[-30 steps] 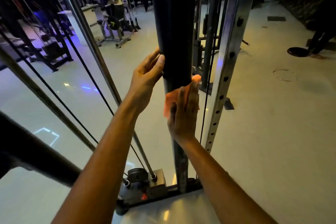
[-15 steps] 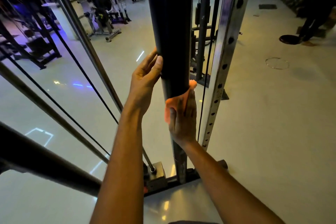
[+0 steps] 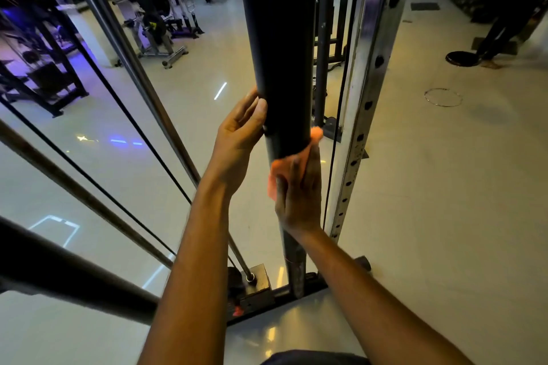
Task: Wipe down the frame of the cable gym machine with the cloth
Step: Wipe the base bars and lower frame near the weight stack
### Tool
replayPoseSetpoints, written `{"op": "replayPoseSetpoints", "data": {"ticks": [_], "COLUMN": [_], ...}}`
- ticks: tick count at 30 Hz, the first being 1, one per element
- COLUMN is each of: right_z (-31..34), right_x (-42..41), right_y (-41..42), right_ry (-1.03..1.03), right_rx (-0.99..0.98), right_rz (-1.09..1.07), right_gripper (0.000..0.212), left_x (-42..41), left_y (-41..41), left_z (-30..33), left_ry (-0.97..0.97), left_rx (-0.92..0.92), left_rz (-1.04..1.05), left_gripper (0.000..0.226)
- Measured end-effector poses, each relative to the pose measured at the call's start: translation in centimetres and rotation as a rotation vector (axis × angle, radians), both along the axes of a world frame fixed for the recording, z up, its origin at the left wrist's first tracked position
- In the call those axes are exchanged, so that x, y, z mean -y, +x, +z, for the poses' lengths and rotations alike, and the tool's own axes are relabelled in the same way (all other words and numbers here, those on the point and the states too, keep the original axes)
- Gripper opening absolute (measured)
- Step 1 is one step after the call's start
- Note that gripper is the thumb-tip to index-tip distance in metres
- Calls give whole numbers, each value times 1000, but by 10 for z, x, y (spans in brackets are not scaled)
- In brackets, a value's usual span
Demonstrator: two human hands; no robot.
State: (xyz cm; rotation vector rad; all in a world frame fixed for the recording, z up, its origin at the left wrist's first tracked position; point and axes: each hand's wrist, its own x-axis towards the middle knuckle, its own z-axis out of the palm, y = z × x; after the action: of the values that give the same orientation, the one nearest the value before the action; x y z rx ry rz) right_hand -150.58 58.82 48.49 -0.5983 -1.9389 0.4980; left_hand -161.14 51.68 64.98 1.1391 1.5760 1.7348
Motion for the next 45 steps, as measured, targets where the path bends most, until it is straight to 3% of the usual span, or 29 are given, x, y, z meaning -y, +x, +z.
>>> {"op": "replayPoseSetpoints", "data": {"ticks": [2,4,8,13,16,22,29,38,45], "right_z": [-31,-41,-4,35,2,-60,-14,-97,-77], "right_x": [9,11,0,-7,-11,1,-23,-10,-12], "right_y": [12,14,-4,-21,-17,21,6,25,-3], "right_ry": [-160,-192,6,107,150,-9,87,-9,83], "right_rx": [51,88,59,-26,57,263,89,295,121], "right_rz": [30,13,-40,-84,-93,55,85,121,-9], "right_gripper": [87,94,94,92,103,93,102,90,103], "left_x": [2,4,4,1,1,4,-2,0,1], "left_y": [0,-2,-5,-6,-1,12,15,13,0], "left_z": [-7,-12,-22,-30,-40,-68,-79,-106,-149], "left_ry": [-25,-44,-60,-64,-47,-60,-63,-138,-184], "left_rx": [1,1,12,34,34,107,101,91,92], "left_rz": [-12,-27,-52,-31,0,88,129,111,50], "left_gripper": [50,51,49,56,51,48,51,54,54]}}
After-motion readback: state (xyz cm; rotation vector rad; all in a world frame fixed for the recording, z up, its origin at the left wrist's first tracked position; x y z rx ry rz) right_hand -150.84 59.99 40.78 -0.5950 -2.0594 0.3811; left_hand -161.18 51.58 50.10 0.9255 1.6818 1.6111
